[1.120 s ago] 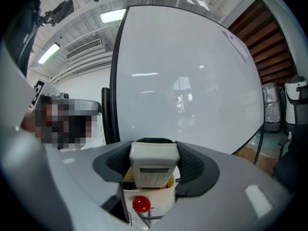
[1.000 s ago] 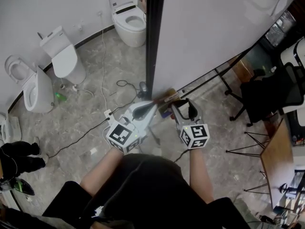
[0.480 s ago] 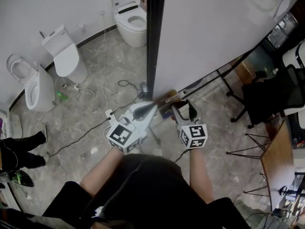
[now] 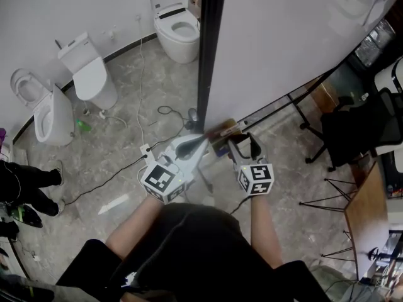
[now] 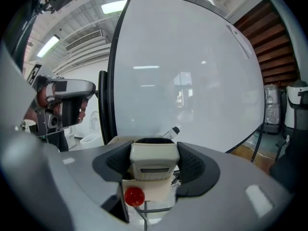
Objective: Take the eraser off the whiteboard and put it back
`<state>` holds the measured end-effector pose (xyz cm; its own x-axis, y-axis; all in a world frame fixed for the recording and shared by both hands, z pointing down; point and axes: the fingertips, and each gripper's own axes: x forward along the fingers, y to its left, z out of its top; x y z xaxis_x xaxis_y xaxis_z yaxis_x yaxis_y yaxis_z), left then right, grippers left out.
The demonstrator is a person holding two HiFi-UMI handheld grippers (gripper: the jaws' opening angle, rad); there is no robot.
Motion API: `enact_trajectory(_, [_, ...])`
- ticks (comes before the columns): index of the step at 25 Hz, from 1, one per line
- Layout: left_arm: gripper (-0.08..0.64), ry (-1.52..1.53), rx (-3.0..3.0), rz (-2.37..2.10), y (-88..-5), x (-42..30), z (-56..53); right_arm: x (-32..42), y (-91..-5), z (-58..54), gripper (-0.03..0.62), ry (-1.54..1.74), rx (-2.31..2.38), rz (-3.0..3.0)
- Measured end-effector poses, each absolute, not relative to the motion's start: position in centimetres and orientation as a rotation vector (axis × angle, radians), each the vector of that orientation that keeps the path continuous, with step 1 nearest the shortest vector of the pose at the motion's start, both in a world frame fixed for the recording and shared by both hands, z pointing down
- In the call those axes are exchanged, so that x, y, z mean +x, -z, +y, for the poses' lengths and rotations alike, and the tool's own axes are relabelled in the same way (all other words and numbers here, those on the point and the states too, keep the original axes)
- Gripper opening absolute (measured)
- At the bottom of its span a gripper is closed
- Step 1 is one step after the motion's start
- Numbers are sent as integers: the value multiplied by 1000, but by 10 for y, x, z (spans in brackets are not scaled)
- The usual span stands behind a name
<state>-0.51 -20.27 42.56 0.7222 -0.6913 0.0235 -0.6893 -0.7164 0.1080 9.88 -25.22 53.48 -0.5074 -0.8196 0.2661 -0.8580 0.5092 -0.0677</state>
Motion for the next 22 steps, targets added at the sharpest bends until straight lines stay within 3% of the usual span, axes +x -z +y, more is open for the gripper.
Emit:
enact_trajectory(10, [5,37,2815,-1130,-425,-10,-198,99,-535,-247,328,-304,1443,-2548])
enact_trajectory(22, [5,49,2837,-1080,-424,-9,-192,108,-526,-235,328,-283,1497,-2527])
